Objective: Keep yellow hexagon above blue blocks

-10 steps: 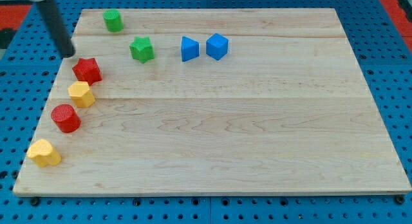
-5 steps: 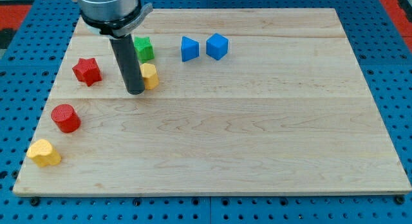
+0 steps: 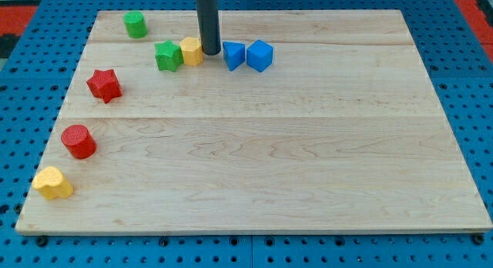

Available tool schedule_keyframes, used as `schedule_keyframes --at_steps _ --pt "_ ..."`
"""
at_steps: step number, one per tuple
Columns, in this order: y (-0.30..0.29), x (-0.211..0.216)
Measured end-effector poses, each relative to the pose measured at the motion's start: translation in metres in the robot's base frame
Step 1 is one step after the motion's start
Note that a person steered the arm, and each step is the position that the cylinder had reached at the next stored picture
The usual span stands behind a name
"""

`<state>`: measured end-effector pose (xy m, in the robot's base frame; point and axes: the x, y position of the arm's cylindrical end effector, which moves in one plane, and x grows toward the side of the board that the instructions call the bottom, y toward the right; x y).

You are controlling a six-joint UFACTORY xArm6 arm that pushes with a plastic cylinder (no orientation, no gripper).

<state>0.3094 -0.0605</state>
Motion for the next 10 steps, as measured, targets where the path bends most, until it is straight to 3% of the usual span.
schedule_keyframes --at_steps 1,3,5,6,7,8,10 --pt "0.016 0.053" --pt "-0.027 -0.002" --pt "-0.071 0.011" --pt "-0.067 -0.001" --pt "-0.042 -0.03" --pt "0.0 -0.03" --pt "-0.085 -0.03"
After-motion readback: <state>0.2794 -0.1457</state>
